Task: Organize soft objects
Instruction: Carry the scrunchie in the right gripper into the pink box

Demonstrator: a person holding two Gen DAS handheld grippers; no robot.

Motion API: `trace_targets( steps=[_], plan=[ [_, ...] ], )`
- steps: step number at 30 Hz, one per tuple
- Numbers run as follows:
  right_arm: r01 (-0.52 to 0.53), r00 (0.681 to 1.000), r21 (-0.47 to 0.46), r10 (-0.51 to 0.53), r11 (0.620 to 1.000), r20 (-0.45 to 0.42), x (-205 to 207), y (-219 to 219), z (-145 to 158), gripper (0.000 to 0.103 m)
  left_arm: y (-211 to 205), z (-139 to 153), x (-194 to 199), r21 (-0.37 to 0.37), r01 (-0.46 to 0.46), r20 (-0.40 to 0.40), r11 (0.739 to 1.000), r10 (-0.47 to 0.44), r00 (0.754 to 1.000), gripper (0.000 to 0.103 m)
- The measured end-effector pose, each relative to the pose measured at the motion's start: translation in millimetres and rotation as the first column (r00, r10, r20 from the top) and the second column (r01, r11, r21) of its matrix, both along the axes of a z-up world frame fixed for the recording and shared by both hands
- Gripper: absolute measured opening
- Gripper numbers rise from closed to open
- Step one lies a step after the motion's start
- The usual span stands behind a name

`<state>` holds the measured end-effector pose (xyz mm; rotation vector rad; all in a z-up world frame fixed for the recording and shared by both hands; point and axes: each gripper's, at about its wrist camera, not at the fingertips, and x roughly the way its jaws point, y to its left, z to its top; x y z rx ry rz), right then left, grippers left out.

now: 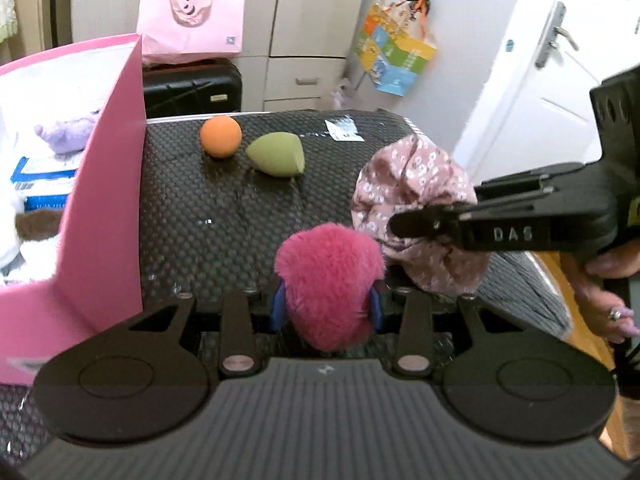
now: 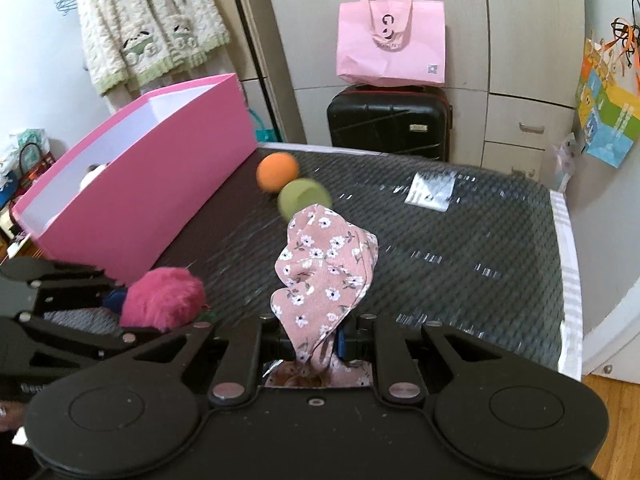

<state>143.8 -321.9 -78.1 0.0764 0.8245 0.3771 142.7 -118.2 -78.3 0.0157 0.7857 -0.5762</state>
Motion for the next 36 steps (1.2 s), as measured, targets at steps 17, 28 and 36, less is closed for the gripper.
trace_targets(
  steps=[17, 28, 36],
  plan=[
    [-0.143, 0.981, 0.094, 0.154, 0.985, -0.119, -75, 46, 15, 0.021, 63, 19, -47, 0.168, -0.033, 0.054, 0.985, 0.024, 0.998, 0.040],
    [-0.249, 0.958, 0.137, 0.265, 0.959, -0.108, -100, 83, 51, 0.021, 126, 54, -61, 0.168, 0.036, -0.095, 0.985, -0.021, 0.995, 0.040],
    [-0.354, 0.927, 0.182, 0.370, 0.917, -0.059, -99, 113, 77, 0.022, 148, 74, -63, 0.170, 0.068, -0.164, 0.983, -0.040, 0.986, 0.040]
  ],
)
